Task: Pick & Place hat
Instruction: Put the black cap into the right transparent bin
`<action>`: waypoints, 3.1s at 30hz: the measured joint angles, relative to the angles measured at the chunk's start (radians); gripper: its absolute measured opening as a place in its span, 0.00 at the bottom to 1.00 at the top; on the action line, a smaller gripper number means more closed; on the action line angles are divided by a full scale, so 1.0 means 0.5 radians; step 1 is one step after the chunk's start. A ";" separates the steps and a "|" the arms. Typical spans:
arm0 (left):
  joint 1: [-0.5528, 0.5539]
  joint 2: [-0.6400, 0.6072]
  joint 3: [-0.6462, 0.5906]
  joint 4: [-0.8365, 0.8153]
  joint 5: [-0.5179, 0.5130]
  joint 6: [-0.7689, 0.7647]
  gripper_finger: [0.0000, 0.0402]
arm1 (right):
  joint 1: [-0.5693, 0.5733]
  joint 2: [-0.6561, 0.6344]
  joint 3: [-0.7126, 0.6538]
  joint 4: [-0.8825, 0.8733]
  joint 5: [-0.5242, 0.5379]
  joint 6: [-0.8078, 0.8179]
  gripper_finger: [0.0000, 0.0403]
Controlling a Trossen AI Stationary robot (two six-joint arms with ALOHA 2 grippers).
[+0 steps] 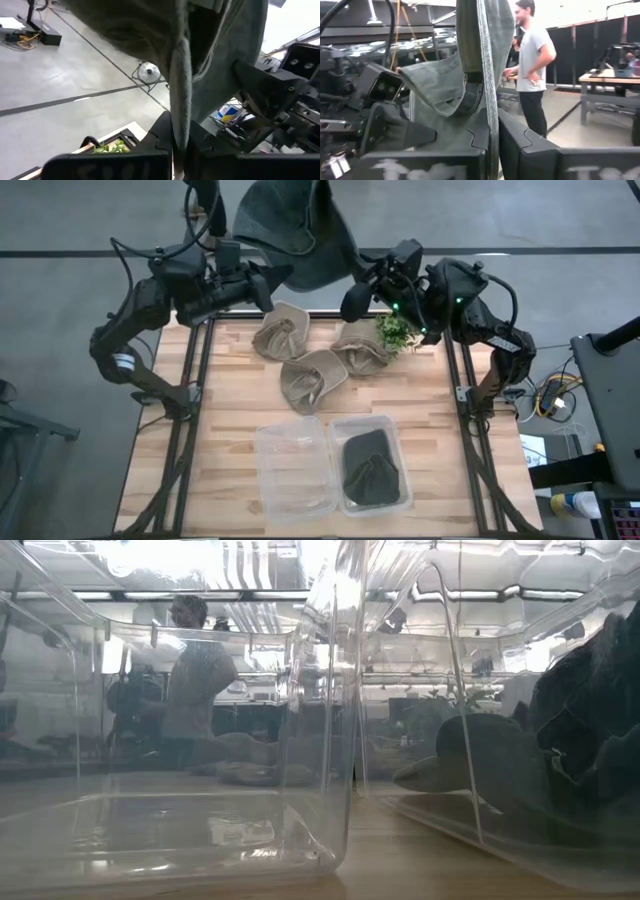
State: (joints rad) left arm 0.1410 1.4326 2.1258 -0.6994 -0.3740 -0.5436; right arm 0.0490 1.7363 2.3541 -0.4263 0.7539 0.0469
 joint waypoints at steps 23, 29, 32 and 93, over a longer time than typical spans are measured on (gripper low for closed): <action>0.002 0.025 -0.014 -0.391 0.298 0.030 0.01 | 0.021 -0.279 0.003 -1.087 -0.462 0.624 0.59; 0.002 0.046 -0.069 -0.397 0.342 0.024 0.01 | 0.024 -0.228 -0.005 -1.156 -0.469 0.693 0.55; 0.002 0.046 -0.096 -0.390 0.348 0.030 0.01 | 0.024 -0.209 -0.006 -1.159 -0.462 0.706 0.53; 0.002 -0.217 -0.104 0.088 -0.017 1.350 0.36 | 0.404 -0.104 -0.026 -2.290 -1.401 2.890 0.03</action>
State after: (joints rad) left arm 0.1417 1.3243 2.0739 -0.6552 -0.3824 0.1314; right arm 0.2511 1.6844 2.3410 -1.5715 0.0532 1.4917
